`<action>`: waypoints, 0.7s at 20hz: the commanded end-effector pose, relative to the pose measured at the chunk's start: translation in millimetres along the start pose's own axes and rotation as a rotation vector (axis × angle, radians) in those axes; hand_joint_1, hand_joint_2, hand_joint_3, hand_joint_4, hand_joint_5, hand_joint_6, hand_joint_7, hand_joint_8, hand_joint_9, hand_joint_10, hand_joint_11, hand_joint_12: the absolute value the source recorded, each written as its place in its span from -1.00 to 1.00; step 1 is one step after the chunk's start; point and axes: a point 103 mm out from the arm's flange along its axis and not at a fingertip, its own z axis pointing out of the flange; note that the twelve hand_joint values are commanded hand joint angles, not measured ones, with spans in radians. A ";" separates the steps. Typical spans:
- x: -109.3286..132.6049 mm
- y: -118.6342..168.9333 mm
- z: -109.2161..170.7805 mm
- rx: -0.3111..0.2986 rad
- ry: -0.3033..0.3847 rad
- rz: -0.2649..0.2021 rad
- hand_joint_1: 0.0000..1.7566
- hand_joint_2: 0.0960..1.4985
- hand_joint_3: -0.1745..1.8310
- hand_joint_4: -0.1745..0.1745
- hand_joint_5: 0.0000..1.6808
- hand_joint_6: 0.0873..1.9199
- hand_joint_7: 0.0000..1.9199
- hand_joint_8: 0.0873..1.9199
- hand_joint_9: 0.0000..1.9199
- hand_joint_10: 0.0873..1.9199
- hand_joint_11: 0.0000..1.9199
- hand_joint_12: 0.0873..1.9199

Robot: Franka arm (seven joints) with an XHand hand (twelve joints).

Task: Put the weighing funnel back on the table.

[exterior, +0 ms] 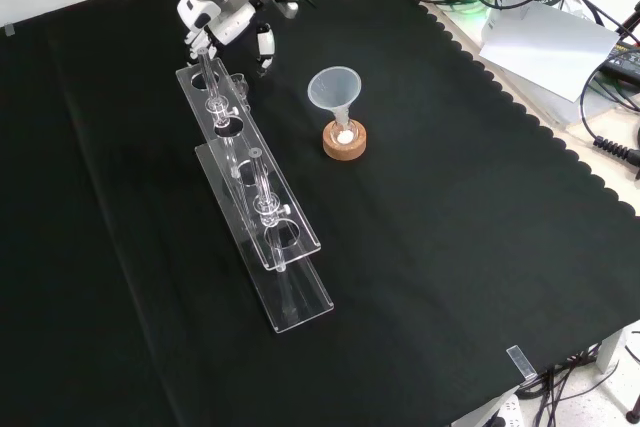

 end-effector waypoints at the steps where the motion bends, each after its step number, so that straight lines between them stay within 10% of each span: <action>1: -1.0 -18.7 -13.3 -0.028 0.006 0.017 0.02 -0.23 -0.18 -0.14 -0.55 -0.91 -1.00 -0.65 -0.85 -0.36 -1.00 0.34; 14: 17.5 -73.3 -54.6 -0.114 0.000 0.027 -0.01 -0.22 -0.18 -0.15 -0.48 -1.00 -0.91 -0.45 -0.72 -0.35 -1.00 0.45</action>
